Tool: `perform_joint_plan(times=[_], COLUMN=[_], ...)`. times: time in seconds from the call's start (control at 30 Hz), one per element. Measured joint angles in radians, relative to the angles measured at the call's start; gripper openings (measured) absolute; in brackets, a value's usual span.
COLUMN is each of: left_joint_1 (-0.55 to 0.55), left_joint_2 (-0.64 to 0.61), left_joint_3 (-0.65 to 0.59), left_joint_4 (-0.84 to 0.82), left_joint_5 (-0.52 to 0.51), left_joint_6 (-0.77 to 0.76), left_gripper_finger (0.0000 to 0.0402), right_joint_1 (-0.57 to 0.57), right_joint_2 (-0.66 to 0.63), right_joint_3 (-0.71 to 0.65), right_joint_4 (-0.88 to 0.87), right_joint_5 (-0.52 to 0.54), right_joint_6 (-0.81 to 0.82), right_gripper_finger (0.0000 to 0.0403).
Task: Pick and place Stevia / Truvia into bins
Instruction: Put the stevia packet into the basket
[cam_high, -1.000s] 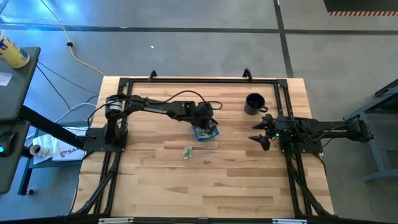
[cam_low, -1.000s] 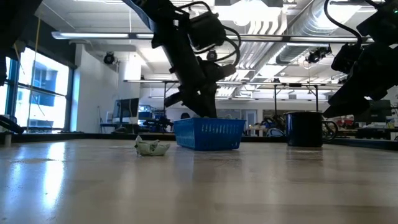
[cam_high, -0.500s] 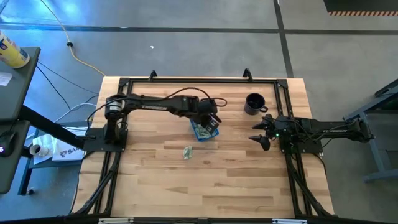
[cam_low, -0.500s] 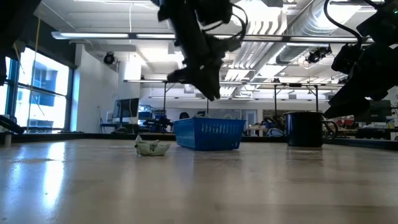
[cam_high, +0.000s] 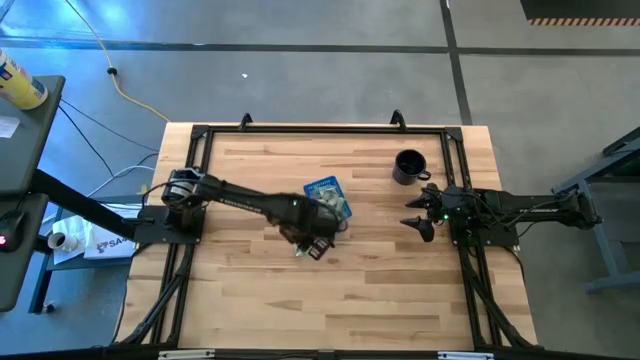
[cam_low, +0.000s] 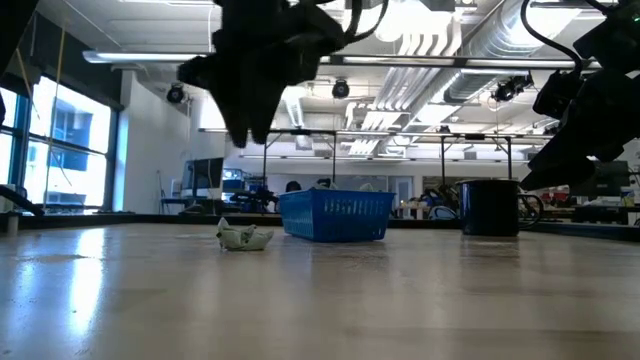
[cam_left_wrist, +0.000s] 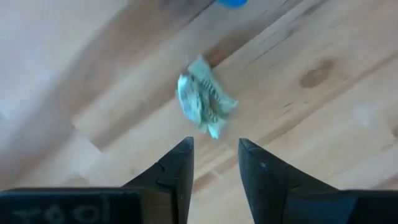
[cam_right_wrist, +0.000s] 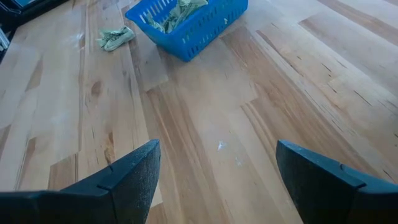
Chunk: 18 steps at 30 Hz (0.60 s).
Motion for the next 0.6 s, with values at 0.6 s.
perform_joint_plan(times=[0.6], left_joint_1=[0.018], left_joint_2=[0.000], left_joint_3=[-0.266], left_joint_4=[0.221], left_joint_5=[0.039], left_joint_6=[-0.190], left_gripper_finger=[0.0161], right_joint_1=[0.000], right_joint_2=[0.000], right_joint_3=[0.000], right_joint_4=[0.000], right_joint_5=[0.000], right_joint_6=[0.000], right_gripper_finger=[0.0307])
